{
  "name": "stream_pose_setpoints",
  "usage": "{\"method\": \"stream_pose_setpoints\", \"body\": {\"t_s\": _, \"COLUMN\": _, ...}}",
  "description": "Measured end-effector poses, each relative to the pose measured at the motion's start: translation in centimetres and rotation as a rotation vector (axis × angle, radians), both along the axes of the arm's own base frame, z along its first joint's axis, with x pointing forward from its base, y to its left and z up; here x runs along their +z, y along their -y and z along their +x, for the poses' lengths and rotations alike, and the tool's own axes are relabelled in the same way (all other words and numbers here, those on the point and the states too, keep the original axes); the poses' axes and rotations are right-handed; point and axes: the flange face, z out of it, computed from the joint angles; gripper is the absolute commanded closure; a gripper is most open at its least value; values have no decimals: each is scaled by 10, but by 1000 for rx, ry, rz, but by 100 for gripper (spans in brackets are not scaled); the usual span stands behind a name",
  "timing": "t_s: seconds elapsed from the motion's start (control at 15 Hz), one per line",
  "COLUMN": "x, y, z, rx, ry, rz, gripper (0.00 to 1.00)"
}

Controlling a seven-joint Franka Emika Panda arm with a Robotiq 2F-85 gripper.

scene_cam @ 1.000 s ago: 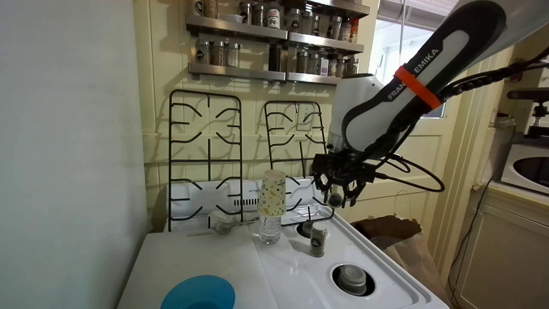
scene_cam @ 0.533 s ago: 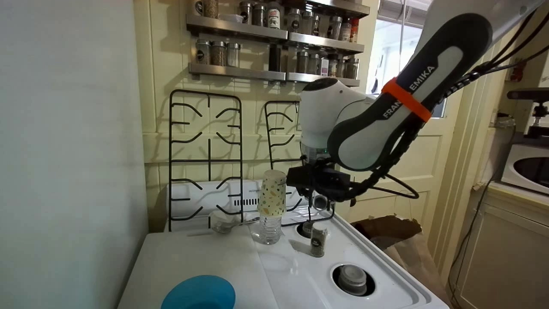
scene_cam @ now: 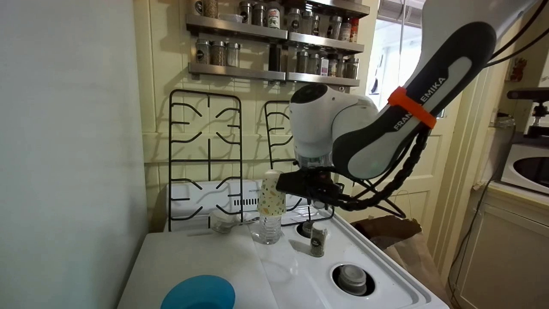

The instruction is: Place the spice bottle's lid on the stove

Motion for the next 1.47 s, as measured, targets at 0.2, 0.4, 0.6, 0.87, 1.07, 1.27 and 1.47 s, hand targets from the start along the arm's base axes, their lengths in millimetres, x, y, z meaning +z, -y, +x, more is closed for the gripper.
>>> {"method": "stream_pose_setpoints", "body": {"t_s": 0.2, "x": -11, "y": -2, "z": -3, "rx": -28, "ry": -10, "rz": -21, "gripper": 76}}
{"method": "stream_pose_setpoints", "body": {"t_s": 0.4, "x": -26, "y": -7, "z": -9, "rx": -52, "ry": -57, "rz": -71, "gripper": 51}}
{"method": "stream_pose_setpoints", "body": {"t_s": 0.6, "x": -28, "y": -7, "z": -9, "rx": -60, "ry": -64, "rz": -85, "gripper": 76}}
{"method": "stream_pose_setpoints", "body": {"t_s": 0.87, "x": -28, "y": -10, "z": -7, "rx": -22, "ry": -73, "rz": -79, "gripper": 76}}
{"method": "stream_pose_setpoints", "body": {"t_s": 1.07, "x": -33, "y": -12, "z": -5, "rx": -16, "ry": -96, "rz": -99, "gripper": 76}}
{"method": "stream_pose_setpoints", "body": {"t_s": 1.27, "x": -33, "y": -9, "z": -6, "rx": -47, "ry": -124, "rz": -162, "gripper": 76}}
{"method": "stream_pose_setpoints", "body": {"t_s": 1.47, "x": -30, "y": -13, "z": -7, "rx": -63, "ry": -133, "rz": -208, "gripper": 76}}
